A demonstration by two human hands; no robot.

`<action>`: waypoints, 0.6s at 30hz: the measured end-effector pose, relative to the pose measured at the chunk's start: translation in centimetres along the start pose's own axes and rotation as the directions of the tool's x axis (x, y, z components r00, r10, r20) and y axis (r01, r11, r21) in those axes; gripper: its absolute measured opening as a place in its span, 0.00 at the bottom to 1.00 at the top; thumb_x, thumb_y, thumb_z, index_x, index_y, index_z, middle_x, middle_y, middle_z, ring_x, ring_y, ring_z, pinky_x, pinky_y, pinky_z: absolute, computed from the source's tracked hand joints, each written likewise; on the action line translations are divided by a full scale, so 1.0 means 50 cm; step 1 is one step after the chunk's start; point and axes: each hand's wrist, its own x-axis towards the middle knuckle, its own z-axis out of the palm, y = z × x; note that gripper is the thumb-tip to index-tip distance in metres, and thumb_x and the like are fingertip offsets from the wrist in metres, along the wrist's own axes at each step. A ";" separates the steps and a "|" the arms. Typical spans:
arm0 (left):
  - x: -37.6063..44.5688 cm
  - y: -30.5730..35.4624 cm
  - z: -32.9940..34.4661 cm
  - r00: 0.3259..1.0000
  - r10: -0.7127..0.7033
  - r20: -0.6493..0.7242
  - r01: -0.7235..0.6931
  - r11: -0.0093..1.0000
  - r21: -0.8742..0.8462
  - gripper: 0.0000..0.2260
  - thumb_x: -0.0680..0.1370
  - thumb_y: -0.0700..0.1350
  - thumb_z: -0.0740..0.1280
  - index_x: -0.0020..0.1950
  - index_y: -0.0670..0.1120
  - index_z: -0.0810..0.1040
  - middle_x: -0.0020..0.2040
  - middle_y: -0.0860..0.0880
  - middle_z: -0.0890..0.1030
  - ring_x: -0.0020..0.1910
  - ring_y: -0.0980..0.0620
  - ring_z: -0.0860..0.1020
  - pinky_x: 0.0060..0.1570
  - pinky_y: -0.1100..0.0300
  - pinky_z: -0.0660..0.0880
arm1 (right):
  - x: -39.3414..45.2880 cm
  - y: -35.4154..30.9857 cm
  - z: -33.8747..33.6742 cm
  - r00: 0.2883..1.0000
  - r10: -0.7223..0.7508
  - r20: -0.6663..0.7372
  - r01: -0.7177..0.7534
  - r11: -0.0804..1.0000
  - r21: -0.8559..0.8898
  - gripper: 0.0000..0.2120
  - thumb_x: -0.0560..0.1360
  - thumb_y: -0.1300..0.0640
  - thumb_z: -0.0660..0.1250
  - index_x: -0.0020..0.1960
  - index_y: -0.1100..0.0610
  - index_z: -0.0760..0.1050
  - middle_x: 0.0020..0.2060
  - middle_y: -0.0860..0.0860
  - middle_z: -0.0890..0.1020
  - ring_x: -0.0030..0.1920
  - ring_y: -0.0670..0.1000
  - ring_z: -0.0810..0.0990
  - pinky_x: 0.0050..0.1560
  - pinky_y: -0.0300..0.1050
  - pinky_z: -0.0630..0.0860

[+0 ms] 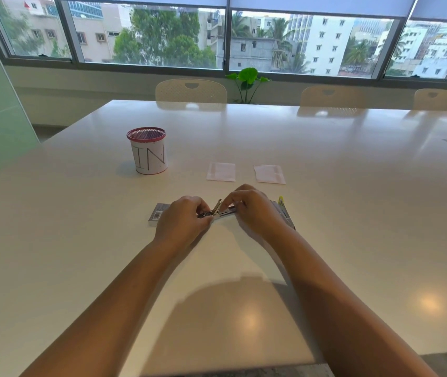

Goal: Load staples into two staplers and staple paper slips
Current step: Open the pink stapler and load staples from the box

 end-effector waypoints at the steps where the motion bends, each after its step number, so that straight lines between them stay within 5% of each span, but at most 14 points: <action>1: 0.000 0.000 0.000 1.000 -0.002 0.002 0.002 1.000 0.006 0.06 0.71 0.47 0.70 0.45 0.47 0.80 0.46 0.48 0.81 0.46 0.49 0.78 0.46 0.51 0.76 | -0.001 -0.001 0.003 1.000 -0.015 0.013 0.015 1.000 -0.015 0.20 0.75 0.68 0.57 0.44 0.49 0.83 0.46 0.48 0.75 0.47 0.52 0.76 0.49 0.47 0.74; 9: -0.002 -0.001 0.000 1.000 0.002 0.006 -0.002 1.000 0.012 0.06 0.70 0.47 0.71 0.45 0.46 0.81 0.45 0.48 0.80 0.44 0.49 0.78 0.44 0.53 0.76 | -0.004 -0.002 0.008 0.995 -0.014 0.102 0.029 0.990 -0.140 0.27 0.73 0.73 0.52 0.53 0.48 0.80 0.48 0.47 0.69 0.53 0.52 0.71 0.52 0.47 0.71; 18: 0.001 -0.004 0.000 1.000 0.000 0.018 0.000 1.000 -0.015 0.05 0.70 0.45 0.71 0.44 0.47 0.80 0.44 0.48 0.80 0.44 0.49 0.78 0.44 0.53 0.76 | -0.011 0.002 -0.023 0.996 0.081 -0.047 -0.086 0.990 -0.112 0.25 0.70 0.72 0.53 0.44 0.46 0.81 0.47 0.47 0.71 0.49 0.51 0.73 0.49 0.49 0.73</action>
